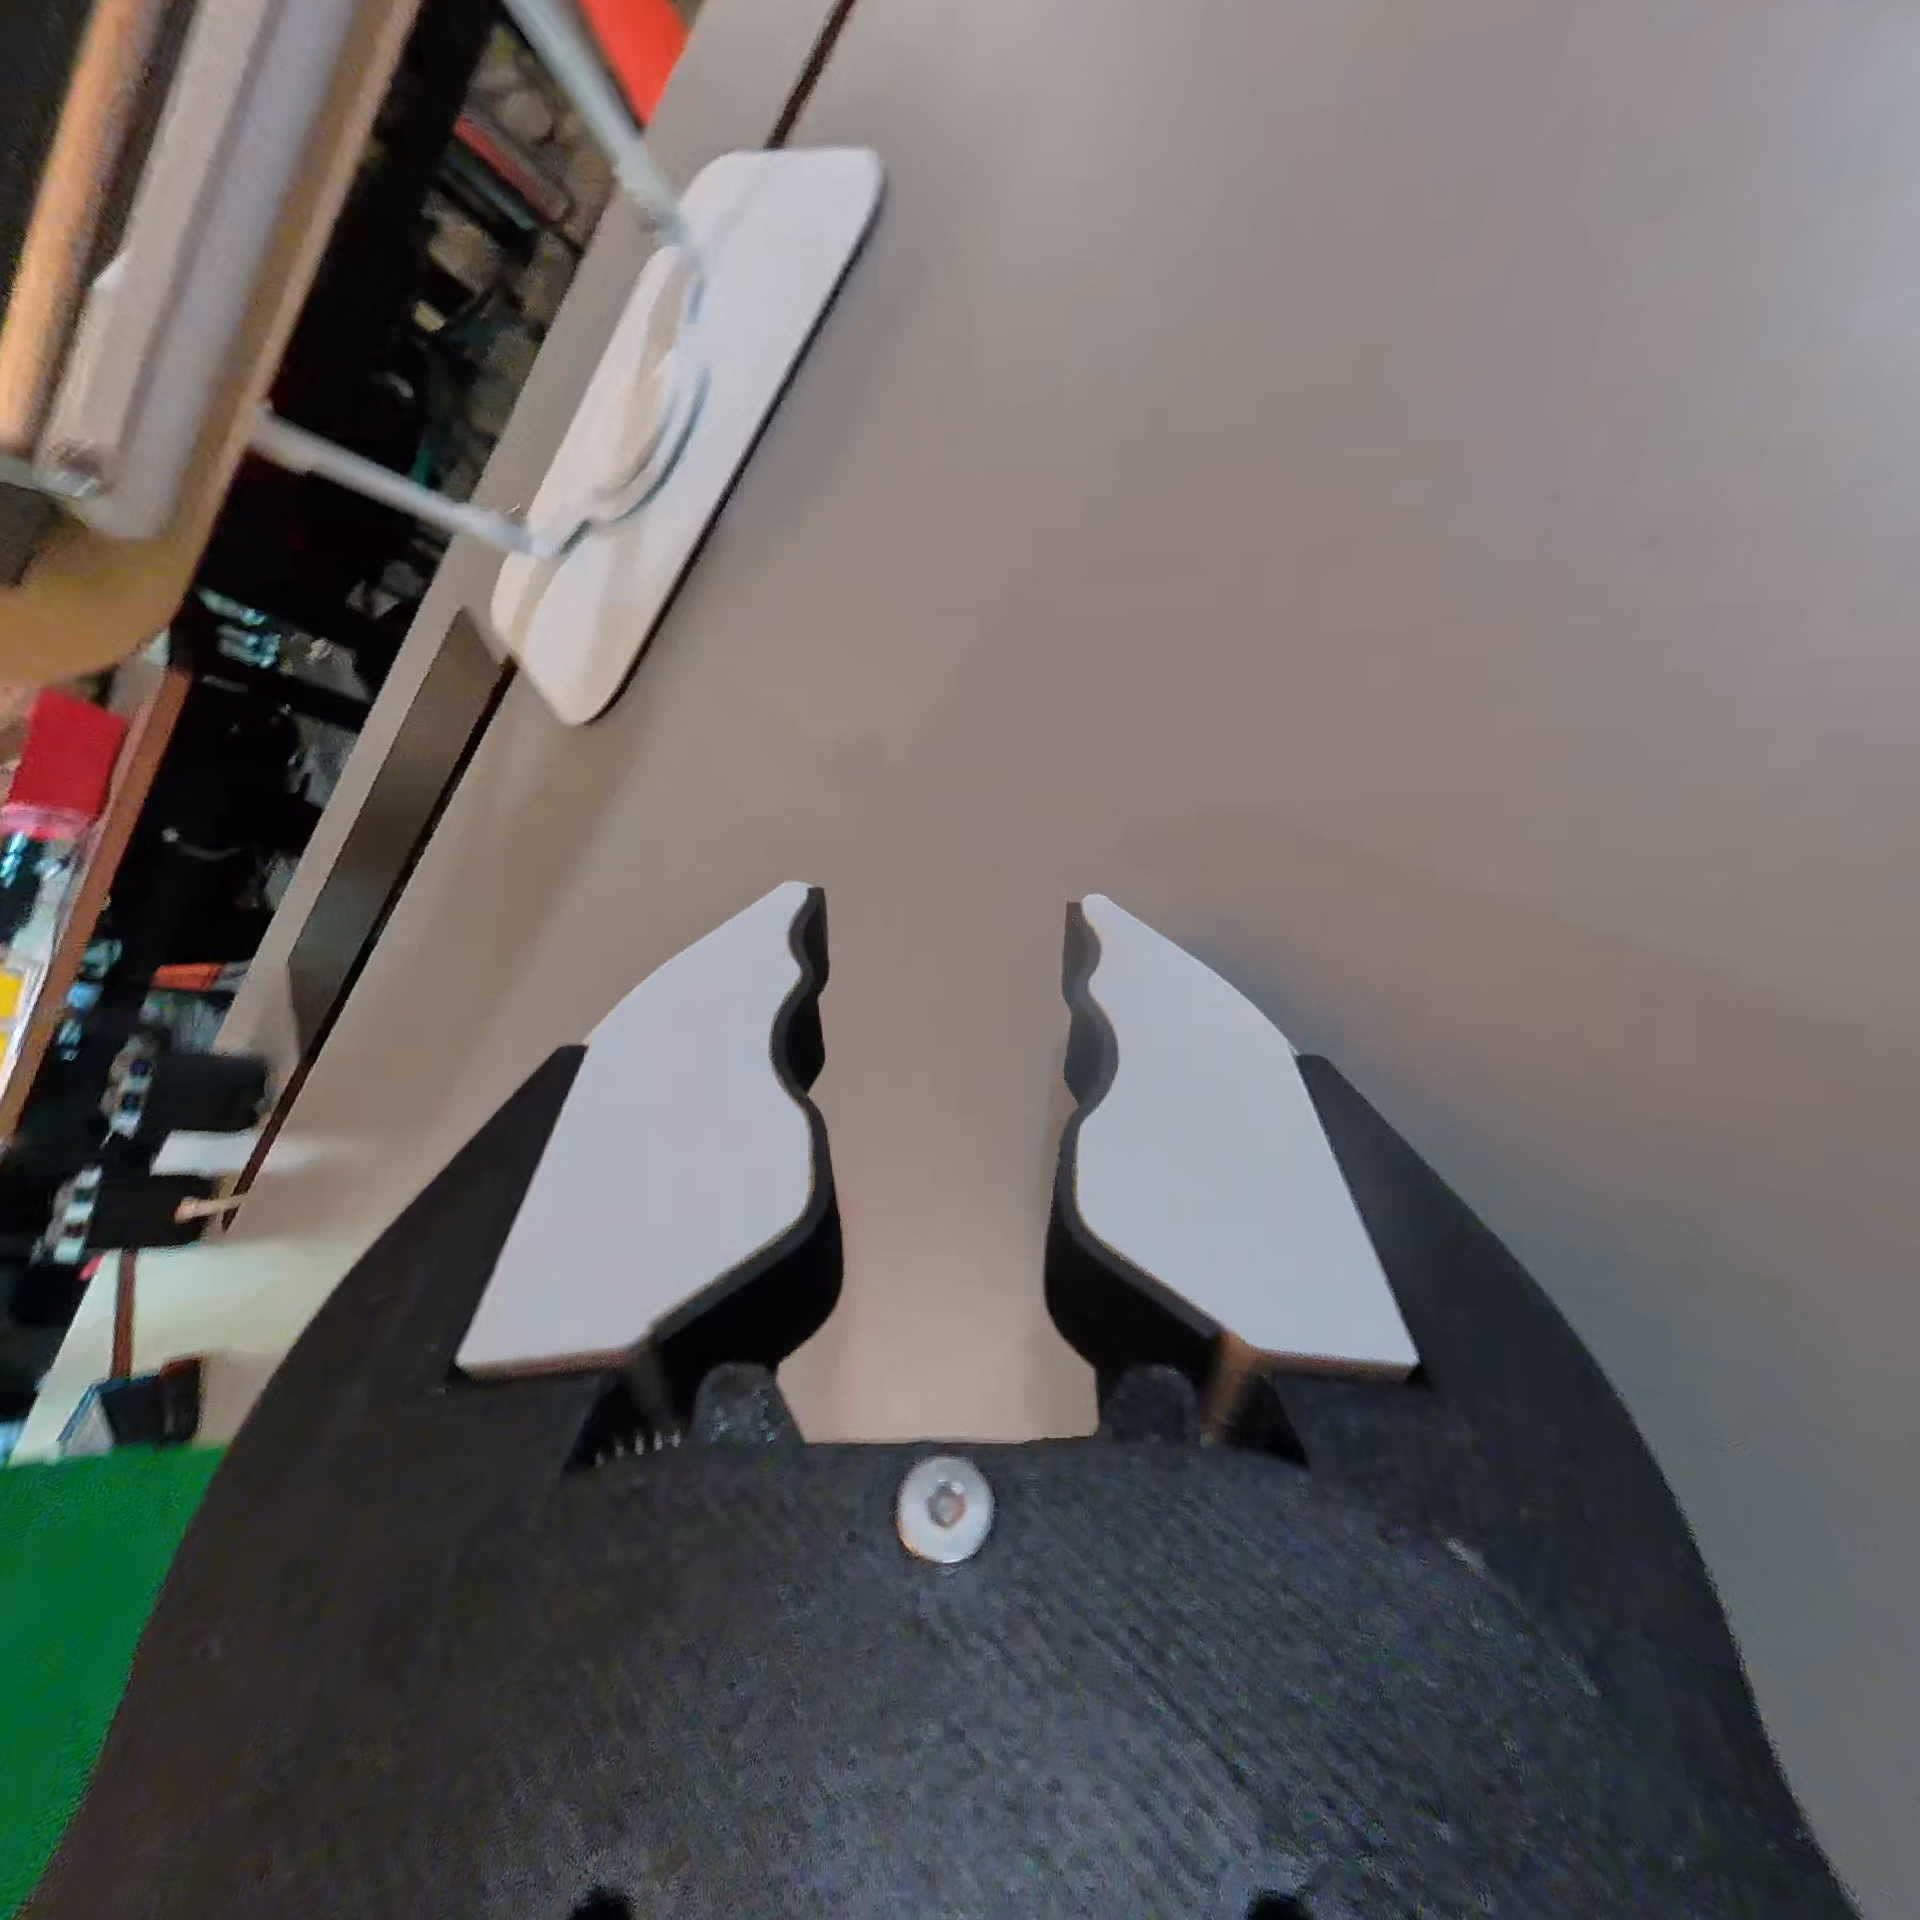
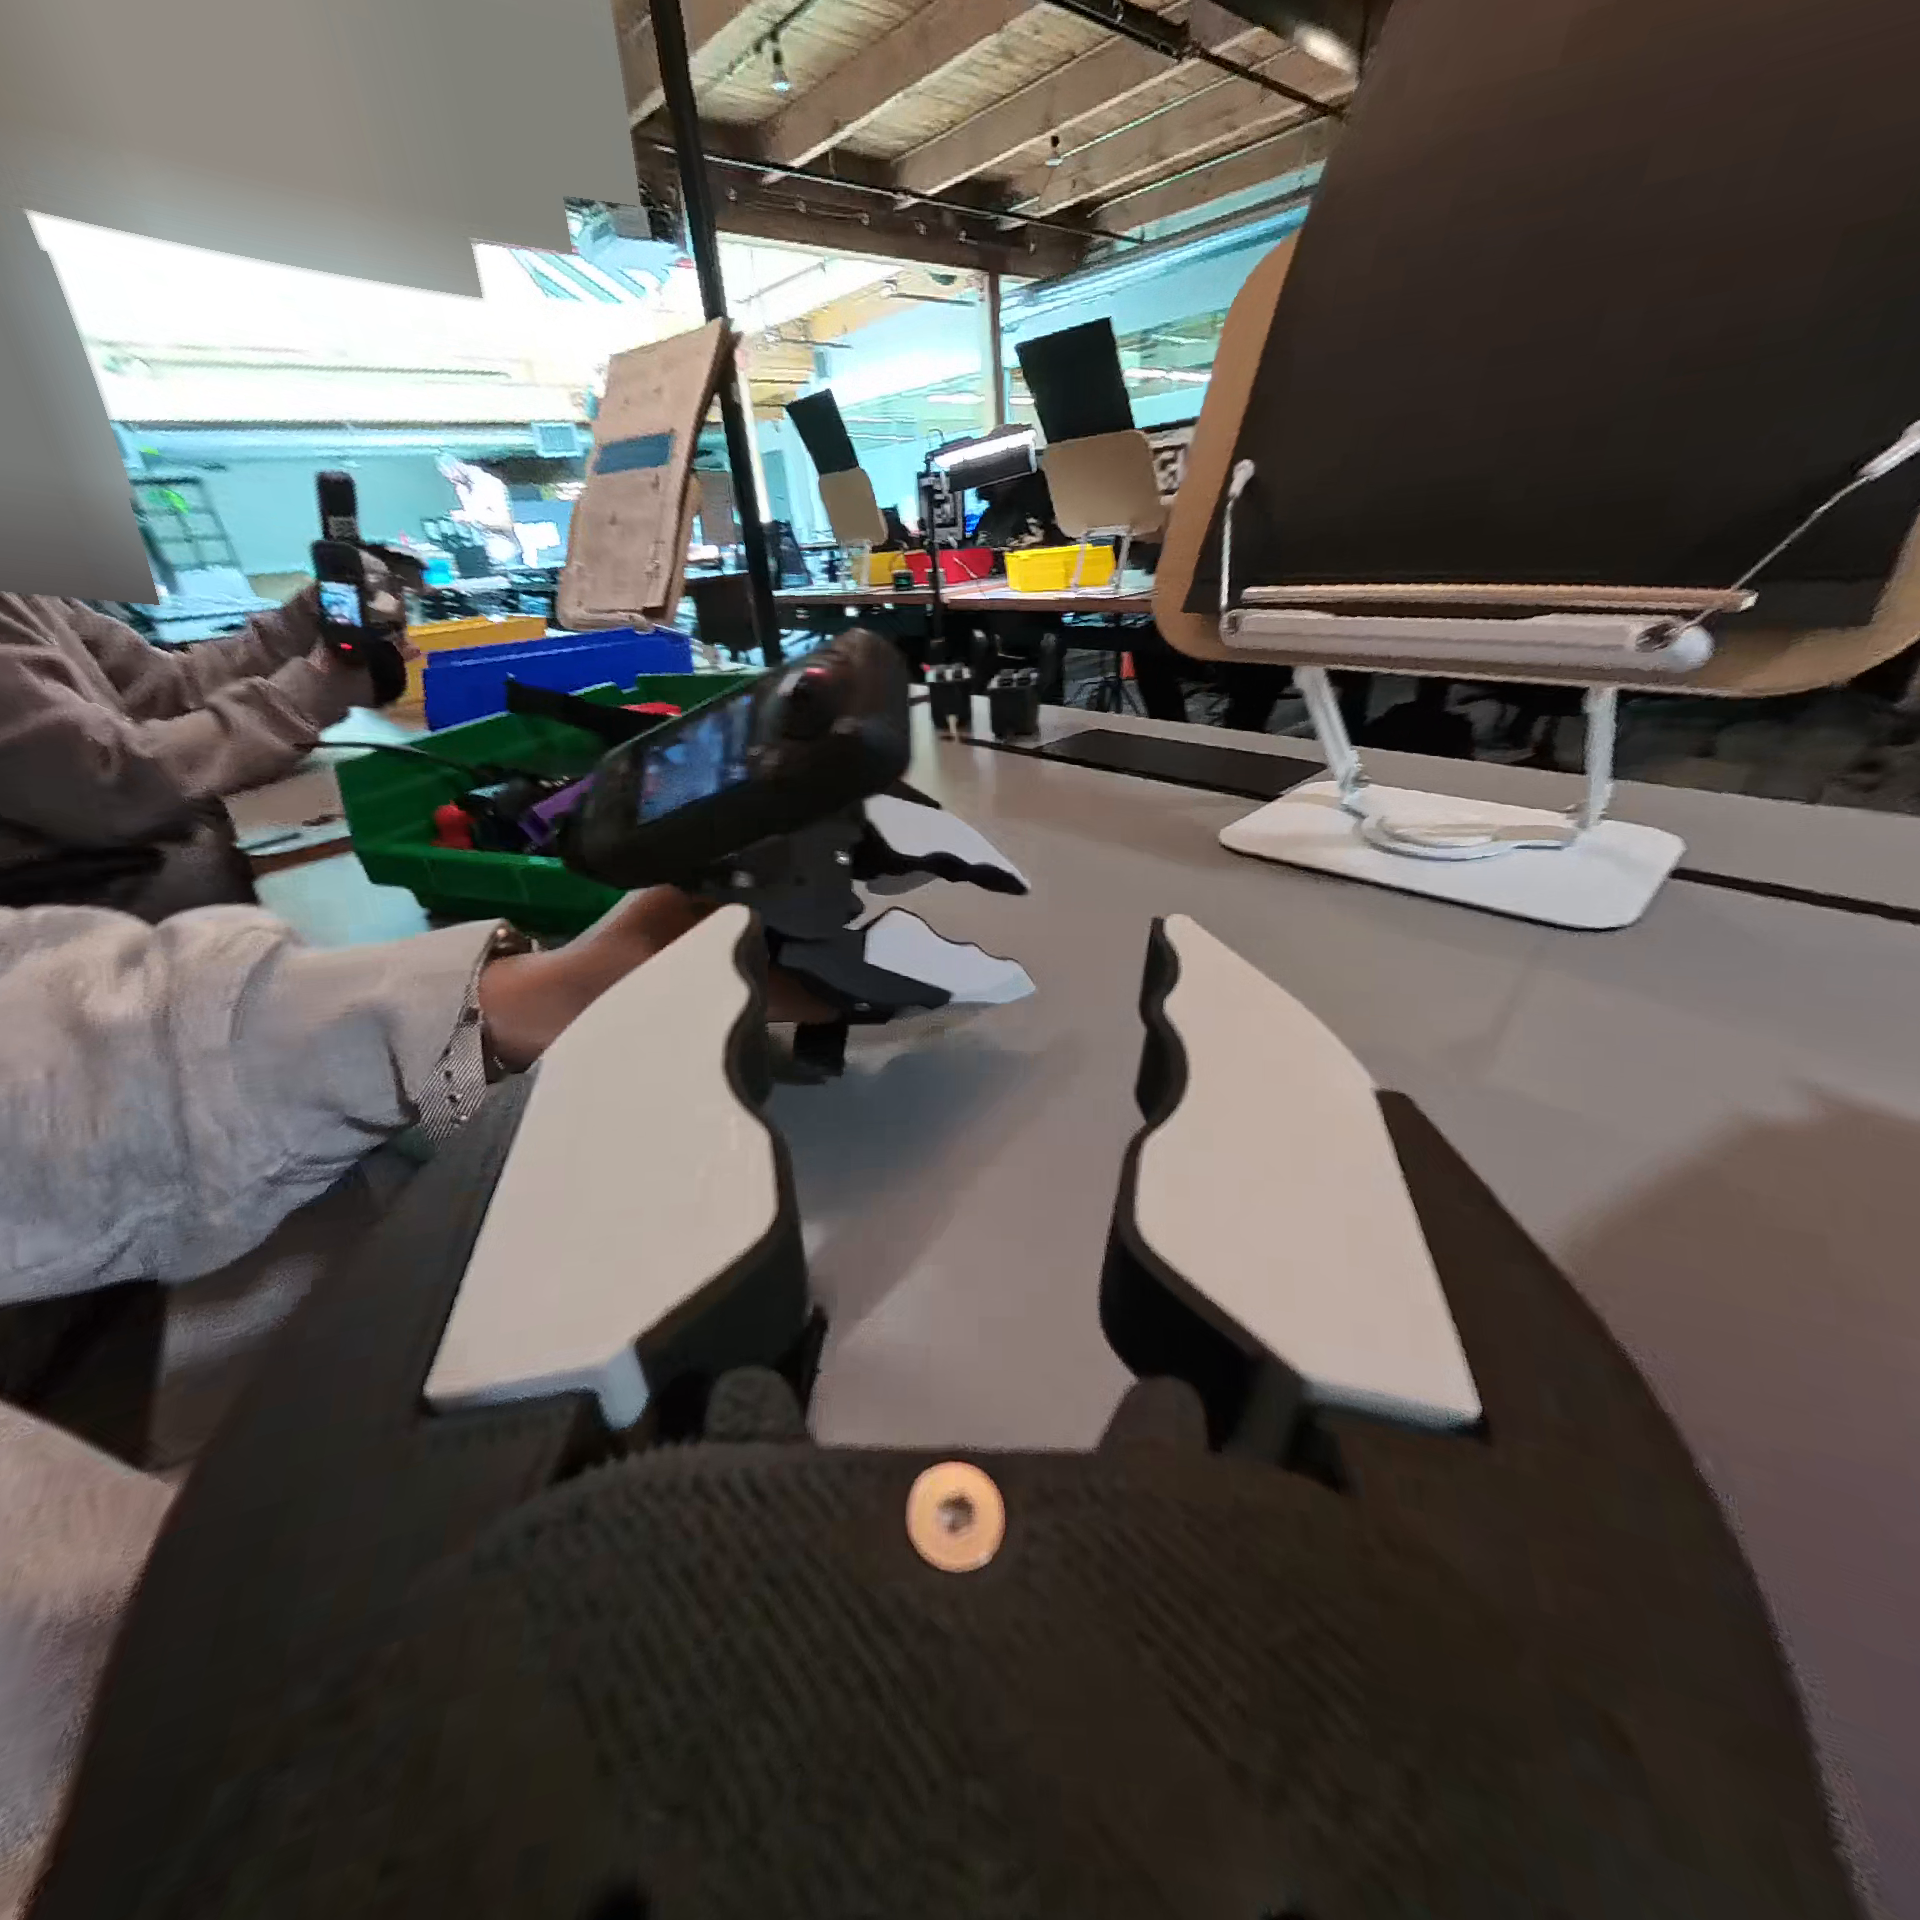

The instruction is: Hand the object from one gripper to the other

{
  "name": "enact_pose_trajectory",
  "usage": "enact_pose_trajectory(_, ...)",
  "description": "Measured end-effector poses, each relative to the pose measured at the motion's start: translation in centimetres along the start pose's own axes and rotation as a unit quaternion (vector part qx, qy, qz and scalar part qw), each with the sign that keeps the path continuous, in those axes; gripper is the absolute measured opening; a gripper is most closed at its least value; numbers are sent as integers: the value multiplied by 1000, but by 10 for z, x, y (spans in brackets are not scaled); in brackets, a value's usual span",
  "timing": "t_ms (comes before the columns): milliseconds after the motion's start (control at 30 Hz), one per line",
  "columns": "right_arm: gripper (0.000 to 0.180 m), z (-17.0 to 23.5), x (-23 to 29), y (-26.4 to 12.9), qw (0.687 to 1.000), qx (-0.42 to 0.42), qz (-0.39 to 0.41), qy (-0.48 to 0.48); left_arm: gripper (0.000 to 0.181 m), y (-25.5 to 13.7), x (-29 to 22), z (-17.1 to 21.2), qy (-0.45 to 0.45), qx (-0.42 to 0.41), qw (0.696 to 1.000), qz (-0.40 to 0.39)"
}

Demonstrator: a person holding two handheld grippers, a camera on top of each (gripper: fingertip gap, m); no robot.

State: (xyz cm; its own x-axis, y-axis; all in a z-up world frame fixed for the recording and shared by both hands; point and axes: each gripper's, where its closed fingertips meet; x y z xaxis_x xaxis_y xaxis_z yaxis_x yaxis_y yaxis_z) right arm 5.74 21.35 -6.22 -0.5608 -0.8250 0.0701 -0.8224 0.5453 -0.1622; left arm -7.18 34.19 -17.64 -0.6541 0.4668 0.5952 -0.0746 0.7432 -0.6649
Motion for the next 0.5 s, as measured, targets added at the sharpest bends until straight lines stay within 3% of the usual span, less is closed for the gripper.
enact_pose_trajectory(200, 70, -2, 10, 46, 994, 15, -96, 48, 49, -31, 54, 61, -83, 8, 994, -68)
enact_pose_trajectory(233, 70, -2, 16, 53, 992, 18, -112, 51, 53, -36, 65, 74, -92, 19, 991, -91)
enact_pose_trajectory(300, 70, -2, 28, 68, 988, 26, -141, 49, 83, -54, 99, 105, -121, 36, 978, -166)
enact_pose_trajectory(367, 69, -1, 42, 81, 984, 34, -168, 37, 94, -78, 128, 136, -168, 39, 962, -213)
enact_pose_trajectory(433, 69, 2, 56, 92, 980, 48, -191, 22, 105, -91, 143, 173, -224, 63, 949, -213)
enact_pose_trajectory(500, 69, 6, 68, 100, 976, 59, -211, 11, 104, -93, 149, 215, -260, 113, 937, -207)
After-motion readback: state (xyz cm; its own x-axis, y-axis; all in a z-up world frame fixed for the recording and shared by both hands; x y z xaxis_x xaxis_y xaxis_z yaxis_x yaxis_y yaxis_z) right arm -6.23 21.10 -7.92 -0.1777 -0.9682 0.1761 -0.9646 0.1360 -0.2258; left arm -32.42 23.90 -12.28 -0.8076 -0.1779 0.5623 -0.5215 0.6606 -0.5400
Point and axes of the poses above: each gripper's, where its closed fingertips meet, y out along the fingers, z out of its underside, x = y × z across the jaws, and after that the axes turned 14 degrees about x, right-handed
